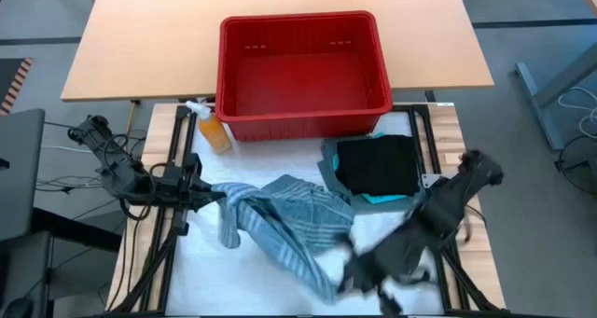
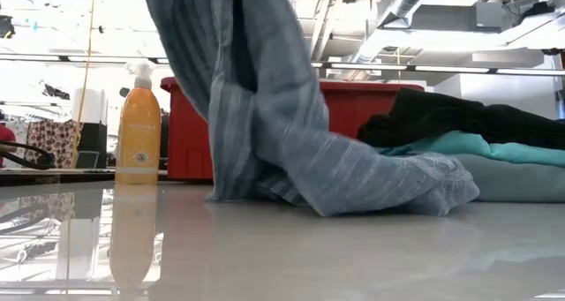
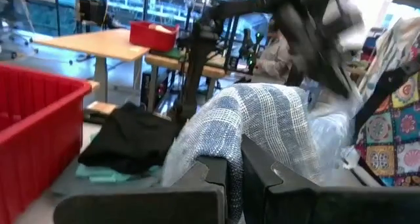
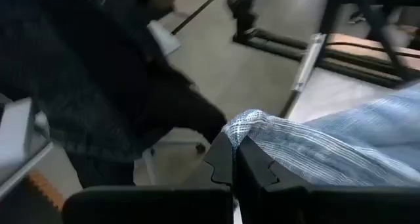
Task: Fold Laundry from Bin
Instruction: Fold the blue patterned polo
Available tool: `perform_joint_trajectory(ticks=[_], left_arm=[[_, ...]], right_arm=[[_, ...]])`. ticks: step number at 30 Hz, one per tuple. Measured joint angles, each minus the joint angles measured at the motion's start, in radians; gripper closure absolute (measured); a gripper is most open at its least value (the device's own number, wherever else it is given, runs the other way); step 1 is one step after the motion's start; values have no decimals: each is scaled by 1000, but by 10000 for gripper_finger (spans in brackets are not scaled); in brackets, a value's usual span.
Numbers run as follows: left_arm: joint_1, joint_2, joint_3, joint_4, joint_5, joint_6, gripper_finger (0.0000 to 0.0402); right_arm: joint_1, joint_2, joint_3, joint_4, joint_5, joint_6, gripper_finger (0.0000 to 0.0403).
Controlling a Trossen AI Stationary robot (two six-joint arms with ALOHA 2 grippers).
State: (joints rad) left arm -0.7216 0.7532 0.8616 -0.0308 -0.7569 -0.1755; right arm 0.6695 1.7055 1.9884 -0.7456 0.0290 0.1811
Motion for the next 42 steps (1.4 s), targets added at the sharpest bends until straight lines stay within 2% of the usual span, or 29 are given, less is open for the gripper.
perform_joint_trajectory(ticks=[1,4,8,13,20,26,29,33,37,39,42], left_arm=[[0,0,10,5,3,12,401],[0,8,45,47,48,72,401],[0,35,96,48,101,101,401],[0,53,117,10,115,80,401],[0,50,119,-20,98,58,401],[1,30,119,-50,88,58,401],[1,10,119,-80,64,45,401],[1,-18,119,-141,37,5,401],[1,-23,119,-169,43,-36,401],[1,-21,119,-175,101,-67,401],[6,-21,119,-197,246,-129,401]], right_arm=[[7,21,-2,21,-32,-15,377],[18,41,-3,79,-35,-50,377],[7,8,0,74,48,-45,361],[-28,-40,0,53,164,-9,329],[-80,-50,-1,-42,168,83,236],[-105,-51,0,-278,92,189,154],[-105,-51,0,-404,113,260,144],[-105,-50,0,-457,140,305,143],[-105,-50,-10,-497,286,318,143],[-133,-54,-49,-528,327,329,143],[-200,-54,-168,-503,325,346,143]])
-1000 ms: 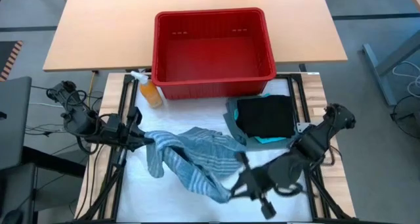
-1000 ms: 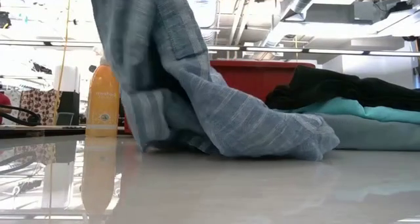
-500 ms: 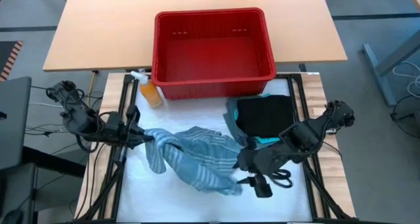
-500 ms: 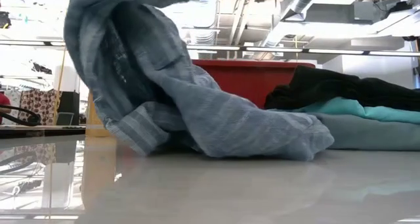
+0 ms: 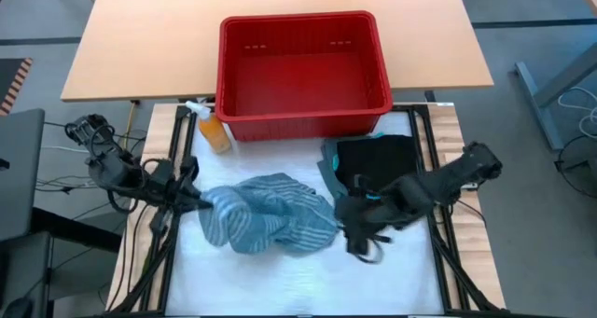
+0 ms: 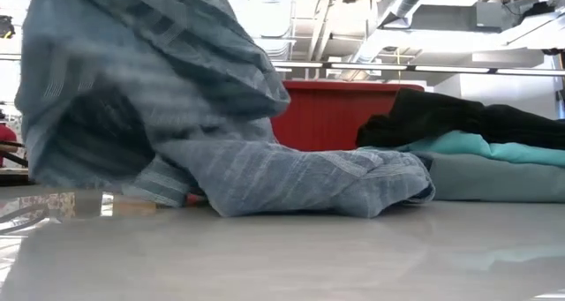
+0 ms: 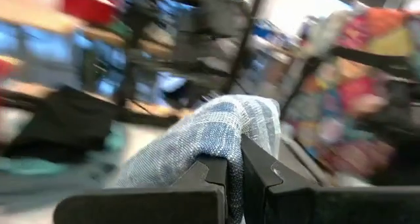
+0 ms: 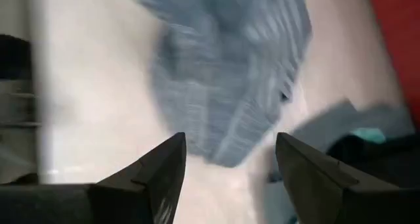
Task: Fold Laundry from Bin
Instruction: Fold the blue patterned polo
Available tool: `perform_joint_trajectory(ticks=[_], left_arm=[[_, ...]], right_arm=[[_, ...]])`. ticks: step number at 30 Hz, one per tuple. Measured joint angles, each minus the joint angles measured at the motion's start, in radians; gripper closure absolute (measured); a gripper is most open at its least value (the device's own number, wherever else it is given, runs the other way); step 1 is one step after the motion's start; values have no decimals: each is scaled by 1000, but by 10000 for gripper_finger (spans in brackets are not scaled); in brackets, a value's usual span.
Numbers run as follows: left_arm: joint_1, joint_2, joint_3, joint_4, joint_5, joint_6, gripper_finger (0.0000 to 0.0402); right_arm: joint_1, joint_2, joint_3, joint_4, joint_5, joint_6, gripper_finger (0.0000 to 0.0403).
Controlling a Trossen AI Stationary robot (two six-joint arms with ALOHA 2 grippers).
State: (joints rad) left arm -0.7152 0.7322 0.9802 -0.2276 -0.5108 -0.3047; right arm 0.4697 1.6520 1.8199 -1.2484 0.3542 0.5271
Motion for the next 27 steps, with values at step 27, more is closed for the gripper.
perform_joint_trajectory(ticks=[27], left_arm=[[2,79,-1,-324,237,-282,402]], right_arm=[[-274,5,-912,1061,-218,147,147]])
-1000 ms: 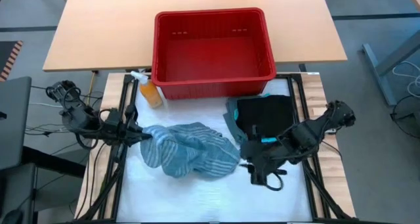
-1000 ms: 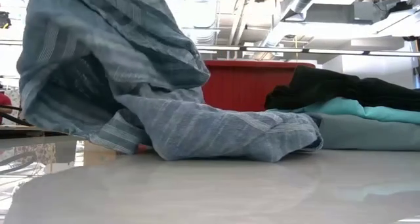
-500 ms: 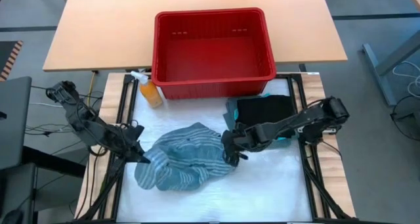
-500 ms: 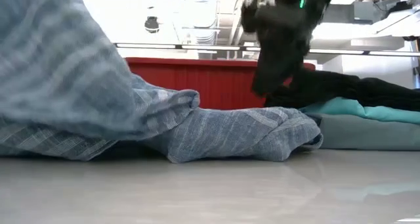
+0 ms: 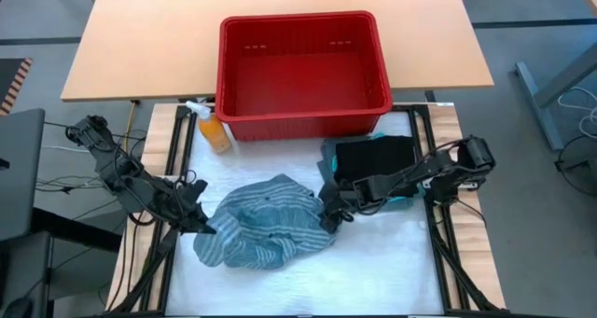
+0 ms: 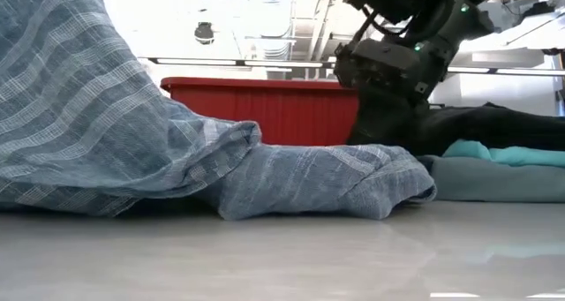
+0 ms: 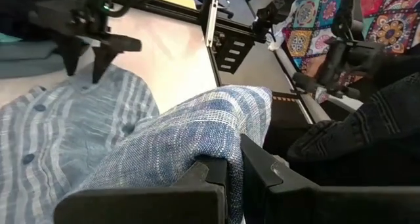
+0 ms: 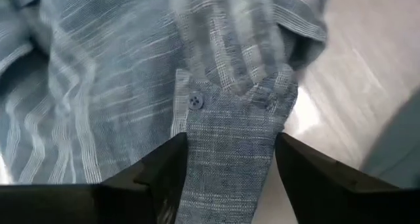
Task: Fold Laundry from Bin
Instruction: Fold the blue patterned polo
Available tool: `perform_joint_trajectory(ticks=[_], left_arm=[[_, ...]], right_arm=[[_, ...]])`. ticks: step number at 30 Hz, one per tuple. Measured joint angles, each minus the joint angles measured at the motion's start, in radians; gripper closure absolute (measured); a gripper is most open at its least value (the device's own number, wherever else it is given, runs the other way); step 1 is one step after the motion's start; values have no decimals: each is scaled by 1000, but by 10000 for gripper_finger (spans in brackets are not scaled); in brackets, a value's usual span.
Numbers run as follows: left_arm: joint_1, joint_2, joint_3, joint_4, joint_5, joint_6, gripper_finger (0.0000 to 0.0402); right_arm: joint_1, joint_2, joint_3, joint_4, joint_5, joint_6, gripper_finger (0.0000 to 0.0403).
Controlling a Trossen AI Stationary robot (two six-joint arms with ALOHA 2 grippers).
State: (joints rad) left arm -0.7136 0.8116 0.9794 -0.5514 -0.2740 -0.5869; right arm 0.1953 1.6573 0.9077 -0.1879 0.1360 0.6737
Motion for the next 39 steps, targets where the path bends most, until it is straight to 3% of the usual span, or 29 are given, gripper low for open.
perform_joint_trajectory(ticks=[4,9,11,14,18,24,26,29,33,39], left_arm=[[0,0,0,0,-2,0,402],[0,0,0,0,-17,-2,402],[0,0,0,0,-28,-2,402],[0,0,0,11,-29,-1,402],[0,-18,1,58,-13,11,402],[0,-46,29,71,-1,53,402],[0,-56,38,73,-16,73,401],[0,-72,40,71,-38,98,401],[0,-95,40,41,-44,105,401],[0,-130,42,-117,-83,25,401]], right_arm=[[44,0,0,25,-2,-51,196],[97,0,16,18,-34,-125,348],[112,-2,49,5,-36,-161,382],[128,-15,152,-84,-37,-220,379],[137,-50,385,-353,-13,-368,386],[139,-93,849,-788,292,-524,386],[136,-96,985,-852,389,-553,386],[128,-97,1140,-856,415,-591,386],[135,-93,1229,-861,422,-645,386],[140,-87,1235,-878,620,-599,386]])
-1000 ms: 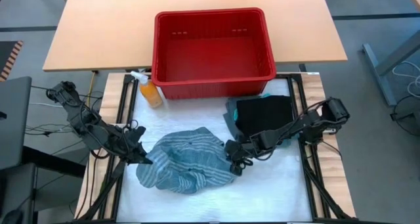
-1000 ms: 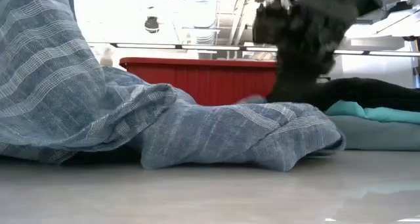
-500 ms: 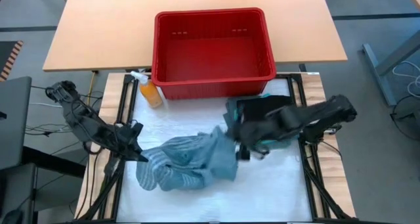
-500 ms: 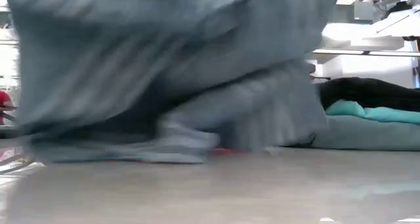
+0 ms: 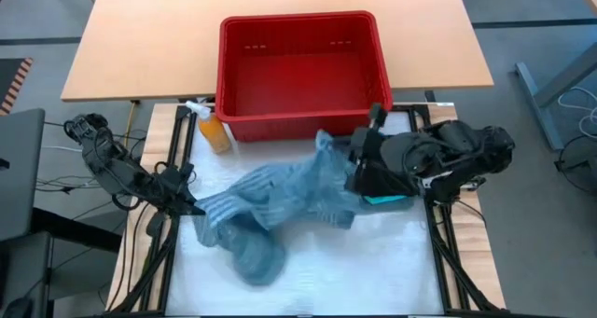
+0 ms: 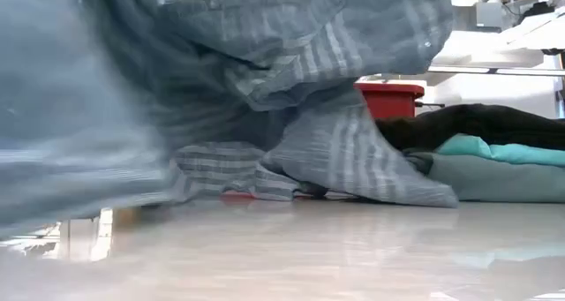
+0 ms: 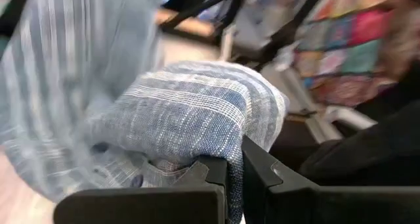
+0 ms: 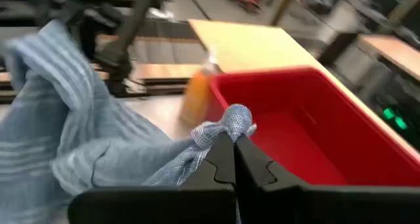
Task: Fold Laundry from Bin
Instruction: Fold the blue patterned polo
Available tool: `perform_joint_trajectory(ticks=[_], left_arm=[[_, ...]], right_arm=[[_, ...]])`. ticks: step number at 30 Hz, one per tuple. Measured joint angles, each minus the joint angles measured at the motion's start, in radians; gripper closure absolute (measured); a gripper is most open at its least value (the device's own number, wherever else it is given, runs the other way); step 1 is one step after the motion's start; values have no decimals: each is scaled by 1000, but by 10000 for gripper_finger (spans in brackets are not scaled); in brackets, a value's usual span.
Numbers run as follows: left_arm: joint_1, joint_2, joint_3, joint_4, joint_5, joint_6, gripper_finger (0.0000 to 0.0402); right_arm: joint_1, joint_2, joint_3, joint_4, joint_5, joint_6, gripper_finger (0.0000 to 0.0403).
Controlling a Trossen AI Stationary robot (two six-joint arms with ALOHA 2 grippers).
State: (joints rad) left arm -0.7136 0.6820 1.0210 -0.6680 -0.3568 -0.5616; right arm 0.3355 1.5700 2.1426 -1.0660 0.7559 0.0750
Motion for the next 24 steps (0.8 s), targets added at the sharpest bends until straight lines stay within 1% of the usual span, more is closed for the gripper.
perform_joint_trajectory(ticks=[1,3,6,9,12,15,17,21,24], left_arm=[[0,-6,0,-53,-16,-32,401],[0,-15,0,-184,-35,-117,401],[0,-19,-15,-354,-42,-262,401],[0,-17,-51,-468,-39,-383,401],[0,-10,-102,-496,3,-450,401],[0,4,-189,-421,98,-481,401],[-1,22,-267,-321,197,-492,401],[-12,86,-453,-4,421,-500,401],[-29,159,-589,260,526,-539,401]], right_arm=[[-3,0,0,-17,24,28,386],[-15,1,-7,-66,29,111,386],[-18,5,-62,-196,-24,278,386],[-14,9,-177,-291,-71,428,386],[22,7,-342,-285,-160,557,386],[97,7,-513,-200,-290,653,386],[160,7,-625,-94,-386,700,386],[293,7,-804,104,-466,867,385],[381,6,-934,288,-495,1000,384]])
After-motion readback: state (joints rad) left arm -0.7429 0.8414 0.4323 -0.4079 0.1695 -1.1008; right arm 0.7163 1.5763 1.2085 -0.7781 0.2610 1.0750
